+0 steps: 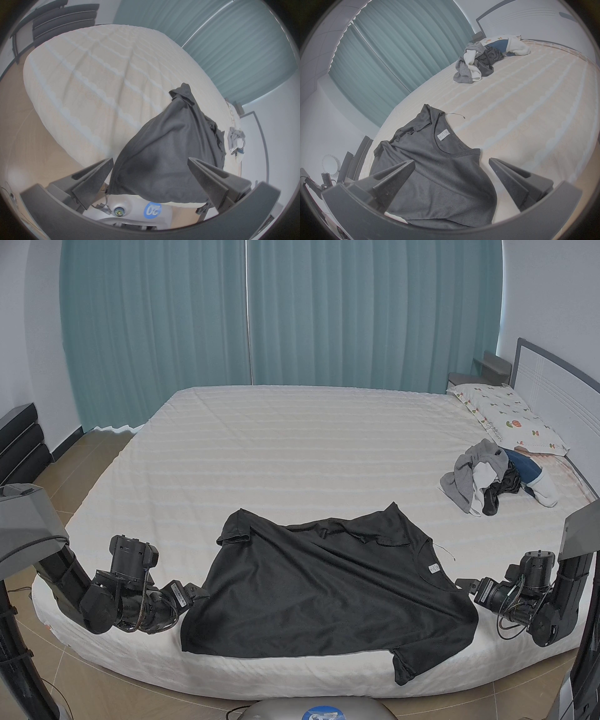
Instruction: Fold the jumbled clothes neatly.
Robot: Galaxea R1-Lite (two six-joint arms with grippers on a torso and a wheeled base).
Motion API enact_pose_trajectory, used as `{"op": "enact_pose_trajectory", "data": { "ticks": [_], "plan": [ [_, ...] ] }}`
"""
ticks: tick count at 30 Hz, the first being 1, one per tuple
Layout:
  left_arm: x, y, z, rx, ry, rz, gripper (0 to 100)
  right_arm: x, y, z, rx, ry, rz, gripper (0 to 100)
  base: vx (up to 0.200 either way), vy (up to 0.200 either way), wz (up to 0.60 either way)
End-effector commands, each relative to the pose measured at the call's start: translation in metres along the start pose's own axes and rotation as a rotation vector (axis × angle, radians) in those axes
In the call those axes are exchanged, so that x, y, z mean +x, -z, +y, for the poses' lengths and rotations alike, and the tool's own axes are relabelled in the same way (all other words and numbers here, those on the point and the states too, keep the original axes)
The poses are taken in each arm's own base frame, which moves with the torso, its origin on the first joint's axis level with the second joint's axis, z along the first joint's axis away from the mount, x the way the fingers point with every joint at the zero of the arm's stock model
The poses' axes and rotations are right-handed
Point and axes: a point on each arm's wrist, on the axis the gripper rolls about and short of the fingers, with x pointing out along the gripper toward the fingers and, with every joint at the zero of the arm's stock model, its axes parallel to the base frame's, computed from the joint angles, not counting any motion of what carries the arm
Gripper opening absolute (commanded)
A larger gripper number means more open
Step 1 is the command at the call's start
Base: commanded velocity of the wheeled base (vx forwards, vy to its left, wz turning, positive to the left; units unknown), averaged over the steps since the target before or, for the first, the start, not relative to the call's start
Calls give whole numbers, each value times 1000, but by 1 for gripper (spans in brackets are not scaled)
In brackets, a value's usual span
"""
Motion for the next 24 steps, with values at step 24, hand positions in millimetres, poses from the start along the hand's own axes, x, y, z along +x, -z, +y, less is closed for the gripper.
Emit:
{"op": "enact_pose_trajectory", "data": {
  "ticks": [24],
  "plan": [
    [21,-20,-13,-146,73,-26,100,11,10,-6,11,9,25,100,75,0,0]
  ]
}}
